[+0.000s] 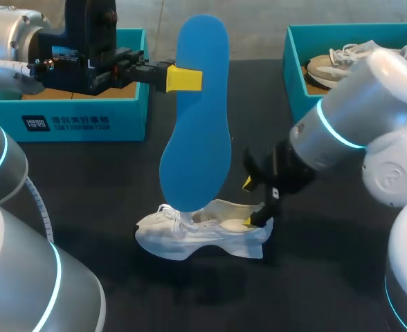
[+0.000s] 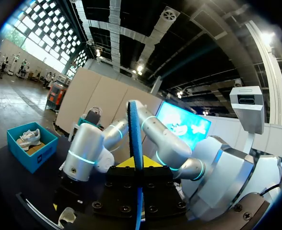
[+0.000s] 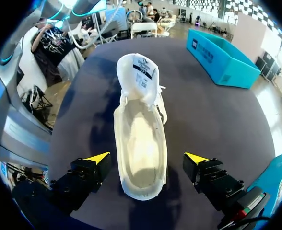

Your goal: Take the shoe out of the shoebox, open the shoe tongue, remove and reinsert the insole, then place the shoe into the shoebox

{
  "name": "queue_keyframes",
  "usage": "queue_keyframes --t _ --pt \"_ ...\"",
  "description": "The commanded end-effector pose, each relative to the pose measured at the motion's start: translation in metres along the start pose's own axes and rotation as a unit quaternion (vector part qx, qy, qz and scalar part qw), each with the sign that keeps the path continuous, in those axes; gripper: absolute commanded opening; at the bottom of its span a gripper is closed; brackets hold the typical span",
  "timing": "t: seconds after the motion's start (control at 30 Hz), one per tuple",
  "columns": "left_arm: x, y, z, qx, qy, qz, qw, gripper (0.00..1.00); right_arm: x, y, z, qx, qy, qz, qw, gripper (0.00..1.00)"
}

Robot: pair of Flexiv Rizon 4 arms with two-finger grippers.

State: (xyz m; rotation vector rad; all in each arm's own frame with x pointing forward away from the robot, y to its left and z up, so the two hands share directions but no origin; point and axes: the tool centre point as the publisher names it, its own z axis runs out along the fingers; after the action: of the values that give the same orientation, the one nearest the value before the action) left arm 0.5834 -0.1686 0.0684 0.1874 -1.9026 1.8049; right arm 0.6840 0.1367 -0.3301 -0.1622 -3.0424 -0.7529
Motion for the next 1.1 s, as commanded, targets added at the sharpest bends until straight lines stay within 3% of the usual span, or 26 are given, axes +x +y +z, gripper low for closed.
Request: queue_keyframes --t 0.03,0.23,0.47,1.1 --pt "-0.0002 0.0 0.0005 0.0 0.001 0.0 1.0 0.0 -0.0017 0.0082 0.009 0.196 -0.001 0.0 0.981 1.0" --pt "-0.0002 0.0 0.0005 0.0 0.001 0.0 1.0 0.0 -0.0009 0.0132 0.0132 0.229 0.013 -0.004 0.973 1.0" --pt "-0.0002 0.0 0.0005 0.0 0.001 0.0 1.0 0.0 -0.0034 0.0155 0.0149 0.24 0.022 -0.006 0.971 1.0" --pt "-0.0002 0.0 0.0005 0.0 0.001 0.0 1.0 0.0 -0.0037 0.0148 0.0135 0.214 0.028 -0.02 0.976 1.0"
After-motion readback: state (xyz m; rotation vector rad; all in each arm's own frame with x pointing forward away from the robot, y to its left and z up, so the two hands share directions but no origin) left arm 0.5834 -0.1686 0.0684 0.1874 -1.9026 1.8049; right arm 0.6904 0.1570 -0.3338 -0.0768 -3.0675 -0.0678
